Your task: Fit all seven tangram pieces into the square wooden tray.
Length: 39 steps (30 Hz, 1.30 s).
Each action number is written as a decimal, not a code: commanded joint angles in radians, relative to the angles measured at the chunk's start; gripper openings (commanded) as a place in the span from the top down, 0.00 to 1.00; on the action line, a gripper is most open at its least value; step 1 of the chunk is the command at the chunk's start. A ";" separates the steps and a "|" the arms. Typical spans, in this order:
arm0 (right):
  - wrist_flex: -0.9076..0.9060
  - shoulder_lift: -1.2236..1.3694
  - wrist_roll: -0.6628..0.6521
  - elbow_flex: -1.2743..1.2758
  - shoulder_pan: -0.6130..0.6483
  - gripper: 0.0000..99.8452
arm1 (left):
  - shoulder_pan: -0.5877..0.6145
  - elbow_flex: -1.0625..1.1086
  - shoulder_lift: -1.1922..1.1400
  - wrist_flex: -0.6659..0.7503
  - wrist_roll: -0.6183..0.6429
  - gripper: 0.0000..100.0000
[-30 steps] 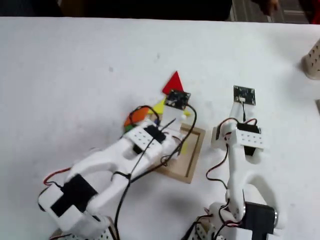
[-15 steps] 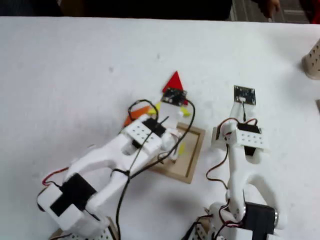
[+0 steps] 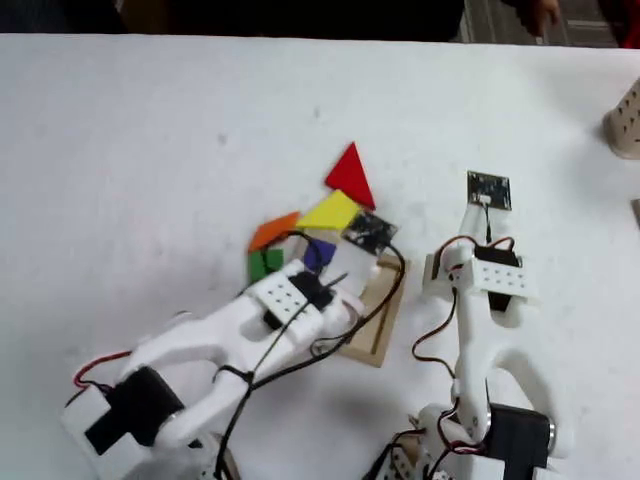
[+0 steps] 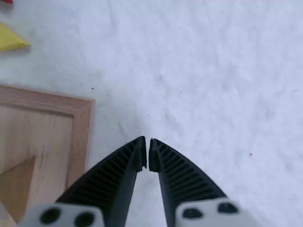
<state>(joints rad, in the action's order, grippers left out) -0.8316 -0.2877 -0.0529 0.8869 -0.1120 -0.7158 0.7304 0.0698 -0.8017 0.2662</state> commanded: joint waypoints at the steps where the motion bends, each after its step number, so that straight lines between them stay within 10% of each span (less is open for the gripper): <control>1: 0.015 -0.050 -0.005 -0.002 -0.002 0.98 | -0.019 -0.020 -0.022 0.095 0.003 0.98; 23: 0.015 -0.050 -0.005 -0.002 -0.001 0.98 | -0.130 -0.170 -0.199 0.328 0.252 0.98; 39: 0.013 -0.050 -0.005 -0.002 0.016 0.98 | -0.128 -0.121 -0.013 0.101 0.244 0.98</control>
<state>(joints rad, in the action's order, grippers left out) -0.8316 -0.2877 -0.0529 0.8899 -0.1043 -0.8431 0.5953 -0.0621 -0.6651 0.5010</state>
